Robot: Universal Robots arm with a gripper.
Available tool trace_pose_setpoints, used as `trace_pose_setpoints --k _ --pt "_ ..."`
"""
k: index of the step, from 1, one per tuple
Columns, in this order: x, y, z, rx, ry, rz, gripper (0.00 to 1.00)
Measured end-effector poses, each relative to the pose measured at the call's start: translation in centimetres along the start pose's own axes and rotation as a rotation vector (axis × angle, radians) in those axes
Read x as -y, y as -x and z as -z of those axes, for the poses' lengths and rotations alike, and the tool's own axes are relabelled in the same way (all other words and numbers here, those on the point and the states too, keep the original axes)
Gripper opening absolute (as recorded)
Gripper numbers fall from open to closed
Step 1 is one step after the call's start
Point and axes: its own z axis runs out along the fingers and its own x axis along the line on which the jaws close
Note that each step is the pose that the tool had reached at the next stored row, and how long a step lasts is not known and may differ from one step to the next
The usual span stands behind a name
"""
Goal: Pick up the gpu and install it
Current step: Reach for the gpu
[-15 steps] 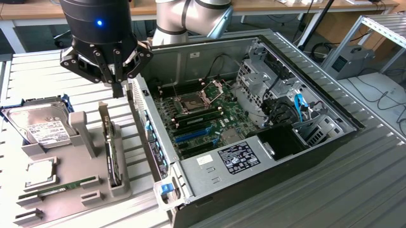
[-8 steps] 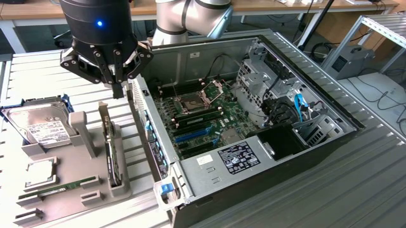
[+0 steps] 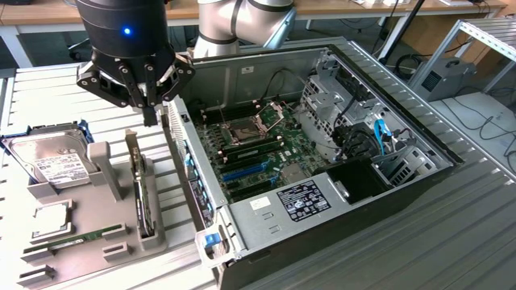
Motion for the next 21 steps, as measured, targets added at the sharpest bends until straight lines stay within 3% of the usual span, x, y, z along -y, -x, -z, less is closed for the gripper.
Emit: trace_pose_setpoints --k 21 --pt "0.47 0.04 -0.03 0.0 0.0 0.0 0.11"
